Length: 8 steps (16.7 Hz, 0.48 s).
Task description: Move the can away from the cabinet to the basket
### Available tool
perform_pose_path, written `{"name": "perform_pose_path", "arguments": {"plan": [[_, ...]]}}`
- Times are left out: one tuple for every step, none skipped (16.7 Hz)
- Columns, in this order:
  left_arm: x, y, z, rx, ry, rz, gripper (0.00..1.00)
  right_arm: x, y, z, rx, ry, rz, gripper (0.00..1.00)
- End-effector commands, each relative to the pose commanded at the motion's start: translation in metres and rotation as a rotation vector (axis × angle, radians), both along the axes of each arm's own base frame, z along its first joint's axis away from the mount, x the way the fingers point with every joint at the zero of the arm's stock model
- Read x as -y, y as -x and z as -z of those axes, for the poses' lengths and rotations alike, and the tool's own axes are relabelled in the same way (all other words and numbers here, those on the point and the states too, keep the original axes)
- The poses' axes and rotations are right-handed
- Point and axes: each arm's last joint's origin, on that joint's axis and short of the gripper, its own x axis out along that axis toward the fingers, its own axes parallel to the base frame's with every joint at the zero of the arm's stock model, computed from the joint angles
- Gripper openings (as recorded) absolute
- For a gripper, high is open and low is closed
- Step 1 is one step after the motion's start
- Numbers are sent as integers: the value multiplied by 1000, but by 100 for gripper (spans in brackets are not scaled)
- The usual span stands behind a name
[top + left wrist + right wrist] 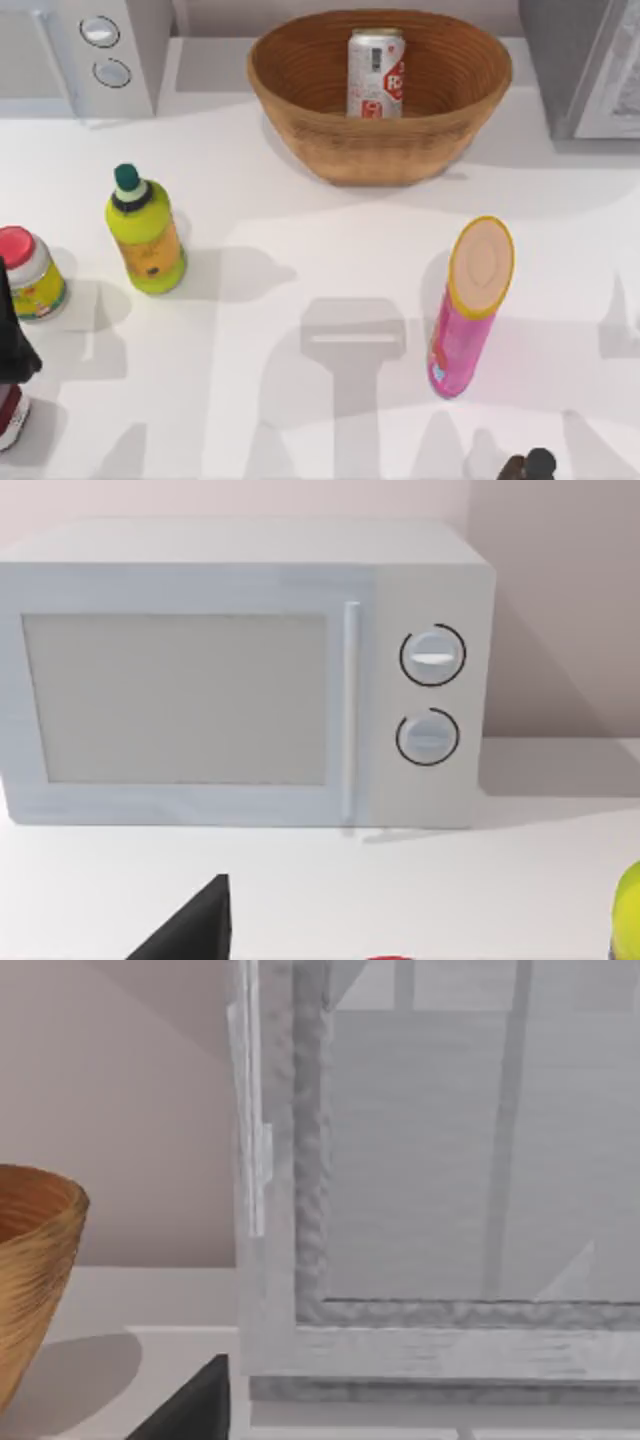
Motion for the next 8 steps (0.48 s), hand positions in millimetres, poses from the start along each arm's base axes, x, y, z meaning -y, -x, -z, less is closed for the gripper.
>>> {"name": "perform_pose_path", "arguments": {"plan": [[0, 0, 0, 0, 0, 0, 100, 6, -5, -5, 4, 3, 1, 100], [0, 0, 0, 0, 0, 0, 100, 12, -10, -10, 6, 6, 2, 100], [0, 0, 0, 0, 0, 0, 100, 21, -16, -14, 5, 9, 2, 100], [0, 0, 0, 0, 0, 0, 100, 30, -22, -17, 3, 11, 3, 100], [0, 0, 0, 0, 0, 0, 100, 41, -29, -20, 0, 13, 3, 100], [0, 0, 0, 0, 0, 0, 100, 53, -35, -21, -5, 14, 3, 100], [0, 0, 0, 0, 0, 0, 100, 67, -40, -21, -9, 13, 3, 100], [0, 0, 0, 0, 0, 0, 100, 81, -44, -19, -15, 12, 2, 100]]}}
